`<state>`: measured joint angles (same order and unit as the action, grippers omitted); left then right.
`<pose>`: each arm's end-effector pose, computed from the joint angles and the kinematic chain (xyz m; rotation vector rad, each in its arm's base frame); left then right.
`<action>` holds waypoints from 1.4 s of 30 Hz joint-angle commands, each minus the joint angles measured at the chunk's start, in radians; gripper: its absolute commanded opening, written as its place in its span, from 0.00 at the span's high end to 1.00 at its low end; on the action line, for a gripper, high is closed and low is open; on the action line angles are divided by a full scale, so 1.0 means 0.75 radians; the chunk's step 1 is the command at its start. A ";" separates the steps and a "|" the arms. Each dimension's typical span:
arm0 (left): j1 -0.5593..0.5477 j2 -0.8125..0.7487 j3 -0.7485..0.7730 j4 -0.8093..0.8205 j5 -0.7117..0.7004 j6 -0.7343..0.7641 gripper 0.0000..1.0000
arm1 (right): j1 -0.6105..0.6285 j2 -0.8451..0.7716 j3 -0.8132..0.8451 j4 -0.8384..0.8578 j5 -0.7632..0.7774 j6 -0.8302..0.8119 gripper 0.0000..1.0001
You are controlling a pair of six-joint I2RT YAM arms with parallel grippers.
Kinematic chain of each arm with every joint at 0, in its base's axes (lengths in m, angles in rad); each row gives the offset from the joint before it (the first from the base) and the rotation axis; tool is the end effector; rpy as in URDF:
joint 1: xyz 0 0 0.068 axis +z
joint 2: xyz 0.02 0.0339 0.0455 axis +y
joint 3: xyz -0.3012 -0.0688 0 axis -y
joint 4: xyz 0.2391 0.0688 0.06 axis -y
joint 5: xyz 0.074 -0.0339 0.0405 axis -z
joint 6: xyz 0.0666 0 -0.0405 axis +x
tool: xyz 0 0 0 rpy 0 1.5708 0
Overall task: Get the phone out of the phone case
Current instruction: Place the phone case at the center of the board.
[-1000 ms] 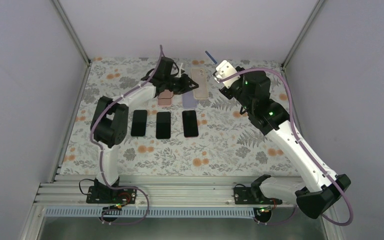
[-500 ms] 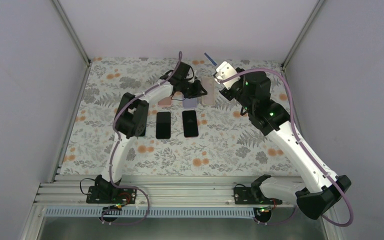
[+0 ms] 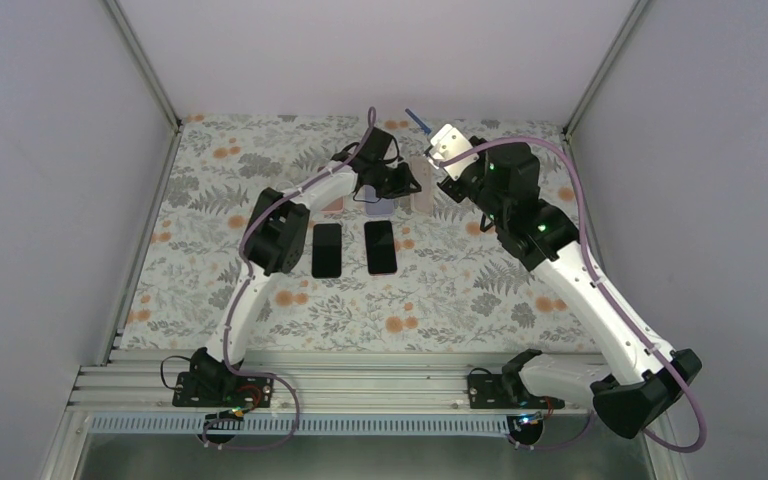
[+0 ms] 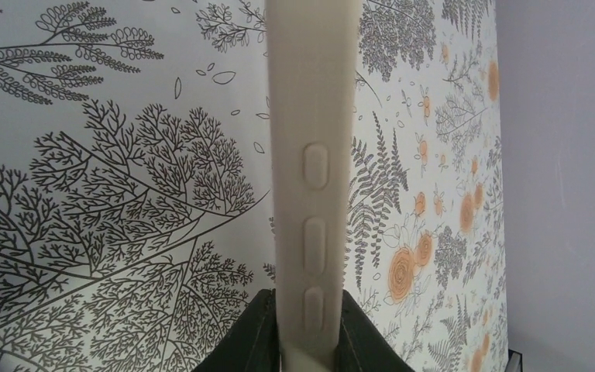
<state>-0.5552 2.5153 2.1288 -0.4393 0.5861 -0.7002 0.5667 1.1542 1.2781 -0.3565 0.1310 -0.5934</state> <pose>0.4870 -0.3454 0.1603 0.1174 2.6151 -1.2315 0.2276 0.1345 0.4457 -0.9089 1.5577 -0.1371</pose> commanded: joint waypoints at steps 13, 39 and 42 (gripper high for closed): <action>-0.028 -0.004 0.033 -0.078 -0.168 -0.013 0.51 | -0.012 0.004 0.019 0.068 -0.046 0.036 0.96; -0.083 -0.475 -0.216 -0.070 -0.493 0.355 0.07 | -0.026 -0.080 -0.029 0.074 -0.015 0.005 0.96; -0.071 -0.601 -0.310 -0.026 -0.502 0.372 0.00 | -0.026 -0.108 -0.058 0.089 0.009 -0.013 0.96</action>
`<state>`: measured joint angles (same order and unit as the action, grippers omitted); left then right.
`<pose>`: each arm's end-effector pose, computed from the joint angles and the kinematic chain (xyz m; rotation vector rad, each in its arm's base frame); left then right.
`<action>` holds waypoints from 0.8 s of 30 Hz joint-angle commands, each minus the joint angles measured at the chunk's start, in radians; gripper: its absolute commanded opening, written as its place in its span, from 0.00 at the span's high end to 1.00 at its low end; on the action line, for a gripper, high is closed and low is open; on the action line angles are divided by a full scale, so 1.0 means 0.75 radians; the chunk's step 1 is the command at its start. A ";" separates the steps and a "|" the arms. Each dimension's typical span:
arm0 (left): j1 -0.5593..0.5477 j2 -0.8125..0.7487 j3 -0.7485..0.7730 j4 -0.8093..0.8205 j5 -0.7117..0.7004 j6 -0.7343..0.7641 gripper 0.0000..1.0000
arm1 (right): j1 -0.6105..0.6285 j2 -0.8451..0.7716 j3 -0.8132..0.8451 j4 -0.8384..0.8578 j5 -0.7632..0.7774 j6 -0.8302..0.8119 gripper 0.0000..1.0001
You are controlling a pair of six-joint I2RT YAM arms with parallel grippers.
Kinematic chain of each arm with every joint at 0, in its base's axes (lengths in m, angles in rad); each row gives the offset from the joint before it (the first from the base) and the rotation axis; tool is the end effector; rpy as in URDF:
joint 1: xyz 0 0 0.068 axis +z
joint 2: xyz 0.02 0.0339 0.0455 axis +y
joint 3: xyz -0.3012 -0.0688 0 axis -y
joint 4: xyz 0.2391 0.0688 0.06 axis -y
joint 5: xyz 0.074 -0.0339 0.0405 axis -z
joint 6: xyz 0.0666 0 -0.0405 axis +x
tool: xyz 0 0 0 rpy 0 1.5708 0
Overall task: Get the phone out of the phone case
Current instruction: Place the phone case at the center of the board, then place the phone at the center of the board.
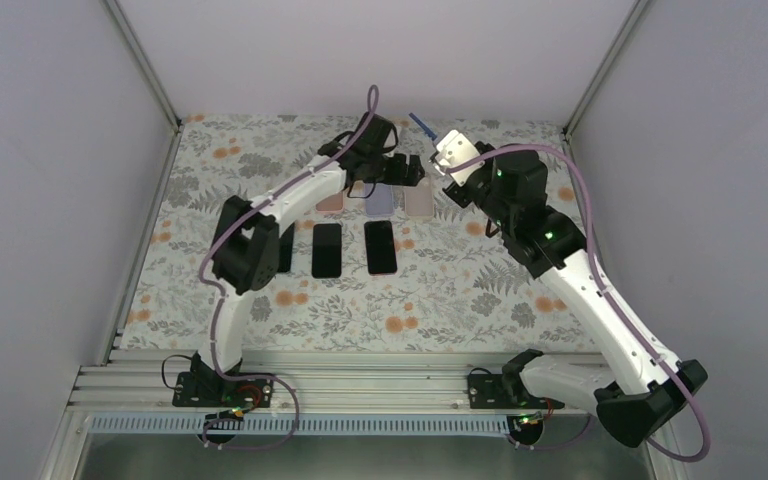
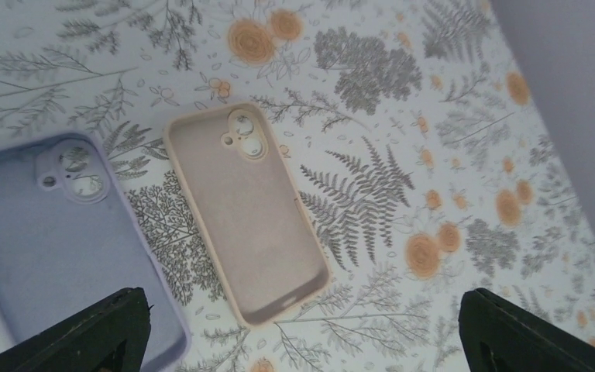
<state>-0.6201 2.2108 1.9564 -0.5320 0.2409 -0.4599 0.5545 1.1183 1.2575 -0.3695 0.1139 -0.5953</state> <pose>0.4338 -0.3293 0.2548 0.3215 2.4564 -0.7830 0.2193 0.1269 0.4450 -0.9103 1.5546 -0.1317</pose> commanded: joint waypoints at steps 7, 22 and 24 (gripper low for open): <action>0.071 -0.506 -0.331 0.241 0.036 0.080 0.00 | -0.016 -0.087 -0.066 0.141 0.090 -0.065 0.96; 0.266 -0.805 -0.634 0.510 0.750 -0.140 0.00 | 0.058 -0.078 -0.277 0.302 0.198 -0.280 0.96; 0.278 -0.796 -0.657 0.563 0.817 -0.206 0.00 | 0.096 -0.065 -0.328 0.372 0.286 -0.347 0.96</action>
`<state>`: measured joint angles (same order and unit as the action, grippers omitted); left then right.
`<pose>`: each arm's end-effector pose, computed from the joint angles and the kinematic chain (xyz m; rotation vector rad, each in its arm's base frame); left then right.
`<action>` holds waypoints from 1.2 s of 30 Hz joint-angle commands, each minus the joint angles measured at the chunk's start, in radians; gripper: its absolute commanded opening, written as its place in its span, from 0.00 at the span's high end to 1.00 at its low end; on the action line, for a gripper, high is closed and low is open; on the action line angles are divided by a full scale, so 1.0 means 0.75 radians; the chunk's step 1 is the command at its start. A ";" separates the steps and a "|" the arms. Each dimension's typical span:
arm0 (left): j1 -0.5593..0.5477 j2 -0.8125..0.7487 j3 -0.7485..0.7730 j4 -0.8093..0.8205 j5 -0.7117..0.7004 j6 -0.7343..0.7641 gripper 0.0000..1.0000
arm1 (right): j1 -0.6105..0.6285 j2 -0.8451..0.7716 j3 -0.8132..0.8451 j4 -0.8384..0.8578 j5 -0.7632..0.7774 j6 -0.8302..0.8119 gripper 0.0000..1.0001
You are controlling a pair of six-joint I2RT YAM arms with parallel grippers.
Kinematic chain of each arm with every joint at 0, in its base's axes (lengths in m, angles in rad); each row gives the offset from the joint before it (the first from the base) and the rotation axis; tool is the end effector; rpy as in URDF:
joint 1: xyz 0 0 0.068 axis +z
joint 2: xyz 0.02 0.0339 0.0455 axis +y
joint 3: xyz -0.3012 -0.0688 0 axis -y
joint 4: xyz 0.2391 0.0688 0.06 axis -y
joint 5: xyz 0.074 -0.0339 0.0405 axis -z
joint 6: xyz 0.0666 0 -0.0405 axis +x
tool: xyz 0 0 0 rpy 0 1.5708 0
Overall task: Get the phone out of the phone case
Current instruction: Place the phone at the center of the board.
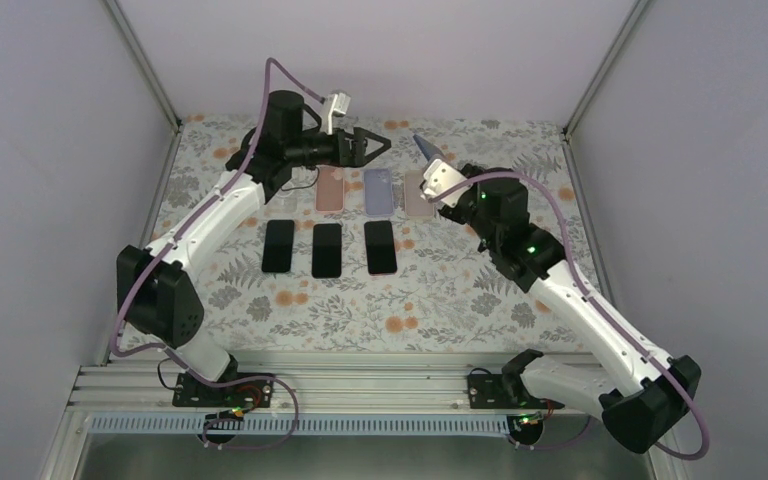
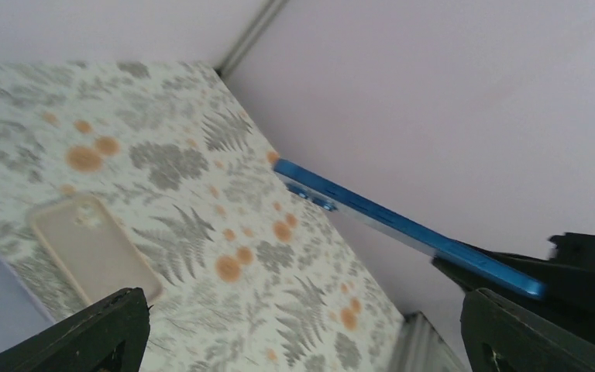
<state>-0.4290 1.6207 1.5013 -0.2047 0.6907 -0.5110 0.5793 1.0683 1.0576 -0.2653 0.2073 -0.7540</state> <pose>0.3446 -0.2043 0.4055 0.4272 1.9837 -1.2698 0.2155 0.1246 0.3970 -1.0277 1.5410 -0.3132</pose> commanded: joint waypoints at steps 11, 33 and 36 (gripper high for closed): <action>0.021 0.066 -0.144 0.400 0.373 -0.466 0.00 | 0.256 0.063 -0.306 0.633 0.460 -0.495 0.96; -0.063 0.231 -0.157 0.539 0.424 -0.647 0.45 | 0.411 0.127 -0.618 1.319 0.603 -1.024 0.96; -0.072 0.252 -0.127 0.536 0.434 -0.653 0.50 | 0.424 0.128 -0.643 1.372 0.603 -1.061 0.96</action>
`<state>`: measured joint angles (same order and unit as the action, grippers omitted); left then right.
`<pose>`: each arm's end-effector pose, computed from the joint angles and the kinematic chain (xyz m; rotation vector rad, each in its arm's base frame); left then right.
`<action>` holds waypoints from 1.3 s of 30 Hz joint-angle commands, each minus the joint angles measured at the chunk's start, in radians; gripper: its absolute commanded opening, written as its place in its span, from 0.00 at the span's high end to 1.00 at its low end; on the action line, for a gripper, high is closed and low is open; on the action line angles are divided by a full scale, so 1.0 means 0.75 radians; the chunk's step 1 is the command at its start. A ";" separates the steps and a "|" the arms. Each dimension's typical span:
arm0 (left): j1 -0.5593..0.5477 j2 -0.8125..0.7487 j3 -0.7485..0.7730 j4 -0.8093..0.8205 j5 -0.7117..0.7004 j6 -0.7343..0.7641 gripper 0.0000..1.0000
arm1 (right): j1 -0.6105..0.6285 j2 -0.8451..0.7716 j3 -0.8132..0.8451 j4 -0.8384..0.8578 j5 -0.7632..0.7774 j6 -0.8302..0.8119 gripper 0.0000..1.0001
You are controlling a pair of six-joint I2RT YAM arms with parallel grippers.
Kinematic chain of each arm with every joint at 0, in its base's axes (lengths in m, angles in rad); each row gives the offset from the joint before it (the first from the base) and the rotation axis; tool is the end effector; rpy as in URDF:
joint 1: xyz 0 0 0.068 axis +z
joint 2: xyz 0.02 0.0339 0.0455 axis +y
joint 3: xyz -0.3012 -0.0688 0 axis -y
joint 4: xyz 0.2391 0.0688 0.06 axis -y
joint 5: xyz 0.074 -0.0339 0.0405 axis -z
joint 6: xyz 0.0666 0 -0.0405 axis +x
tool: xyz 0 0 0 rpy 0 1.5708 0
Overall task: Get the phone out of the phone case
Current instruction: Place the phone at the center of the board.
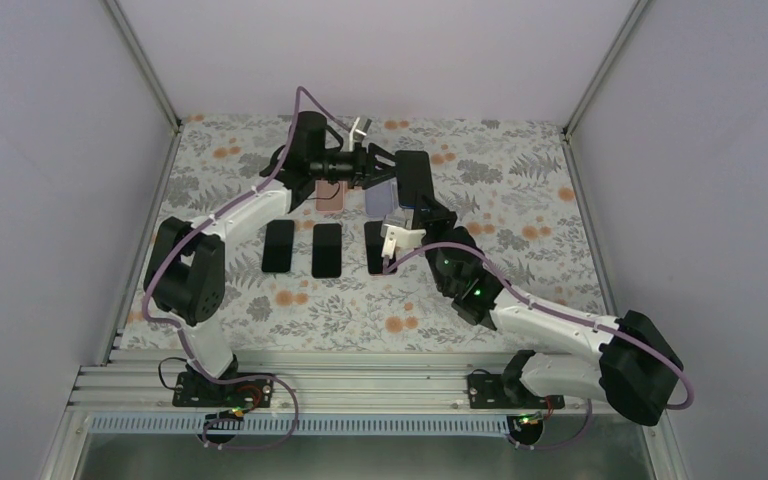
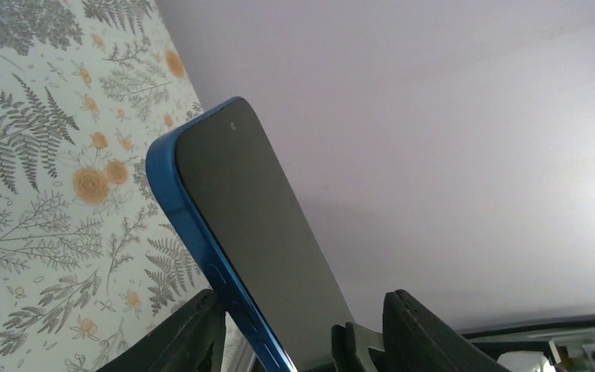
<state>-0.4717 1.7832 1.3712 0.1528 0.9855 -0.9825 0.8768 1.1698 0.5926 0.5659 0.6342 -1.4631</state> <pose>0.3611 -0.2465 0.3388 0.2947 2.1478 -1.8285 0.1987 0.1771 0.3092 -1.2565 1.0901 -0.9492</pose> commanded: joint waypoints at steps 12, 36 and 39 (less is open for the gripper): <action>-0.038 0.057 0.057 0.098 0.065 -0.049 0.88 | 0.046 0.001 -0.076 0.383 0.026 -0.196 0.96; 0.091 -0.030 -0.085 0.311 0.058 0.040 0.98 | -0.204 -0.205 0.431 -1.148 -0.776 1.066 0.18; 0.091 -0.034 -0.125 0.432 0.096 0.011 0.98 | -0.290 -0.226 0.471 -1.205 -0.954 1.223 0.21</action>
<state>-0.4099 1.8091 1.3033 0.2813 1.0050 -0.9573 0.7162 1.0241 0.9012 -0.1852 0.1669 -0.7776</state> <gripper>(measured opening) 0.074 0.804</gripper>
